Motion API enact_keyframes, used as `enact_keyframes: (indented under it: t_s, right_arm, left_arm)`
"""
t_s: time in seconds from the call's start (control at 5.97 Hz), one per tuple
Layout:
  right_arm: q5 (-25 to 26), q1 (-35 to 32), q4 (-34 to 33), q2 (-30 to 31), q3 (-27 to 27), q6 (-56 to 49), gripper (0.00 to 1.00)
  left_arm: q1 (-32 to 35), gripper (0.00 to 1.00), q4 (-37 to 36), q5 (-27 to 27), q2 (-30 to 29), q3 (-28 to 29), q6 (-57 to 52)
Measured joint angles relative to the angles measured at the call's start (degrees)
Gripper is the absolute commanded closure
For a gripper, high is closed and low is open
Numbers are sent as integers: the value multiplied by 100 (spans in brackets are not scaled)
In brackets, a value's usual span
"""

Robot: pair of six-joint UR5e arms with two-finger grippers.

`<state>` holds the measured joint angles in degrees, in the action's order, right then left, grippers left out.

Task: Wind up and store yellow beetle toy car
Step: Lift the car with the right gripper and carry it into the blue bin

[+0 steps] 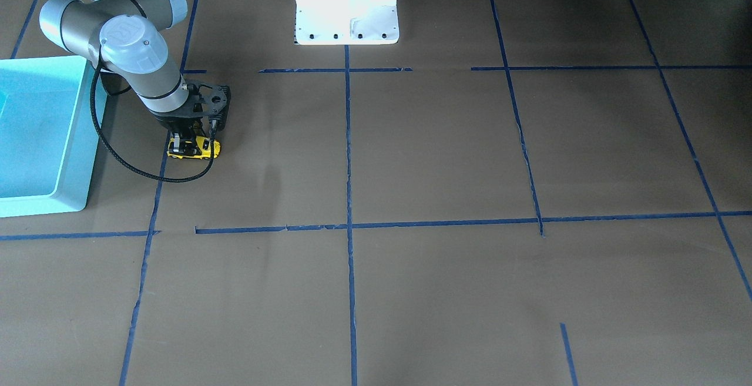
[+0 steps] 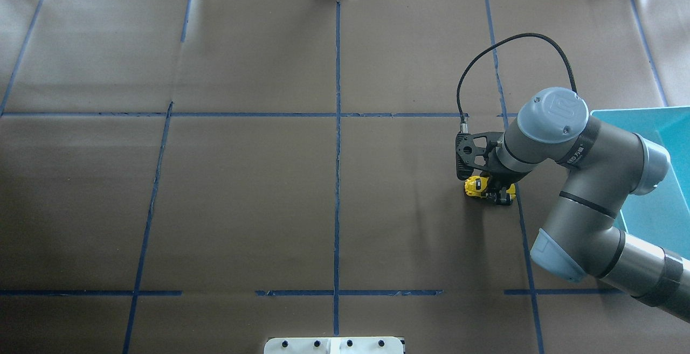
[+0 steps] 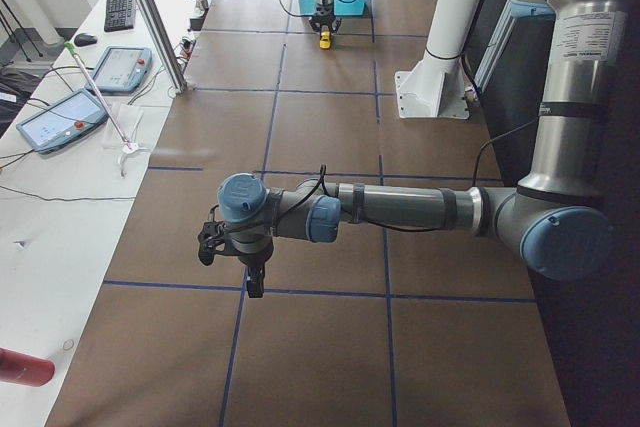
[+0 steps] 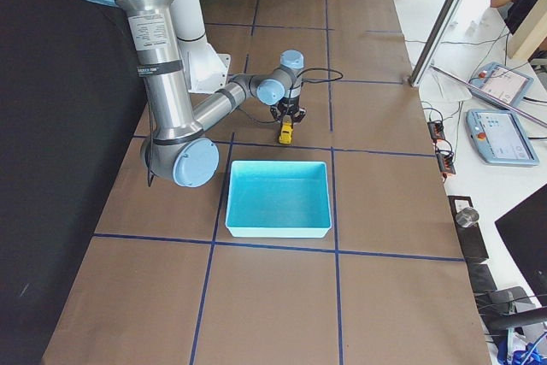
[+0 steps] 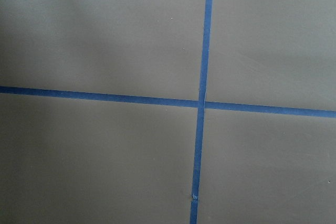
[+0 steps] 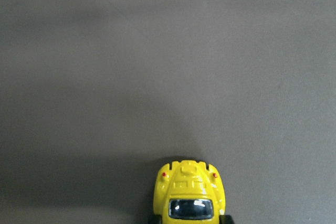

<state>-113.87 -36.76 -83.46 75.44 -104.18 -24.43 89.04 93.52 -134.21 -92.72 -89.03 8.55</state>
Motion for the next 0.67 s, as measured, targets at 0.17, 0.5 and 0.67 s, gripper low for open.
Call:
enact_keyframes:
  t_s: [0.17,0.5,0.67]
  right_arm:
    - [-26,-95,-32,70,-161,0,100]
    - [-306,-558,-78,674,-846,-121,100]
    - [-497,-938,-82,1163,-1212,-548,100]
  left_arm:
    - [-1,0,0,0,0,4,-2]
    - [-1,0,0,0,0,8,-2]
    - [-1,0,0,0,0,8,-2]
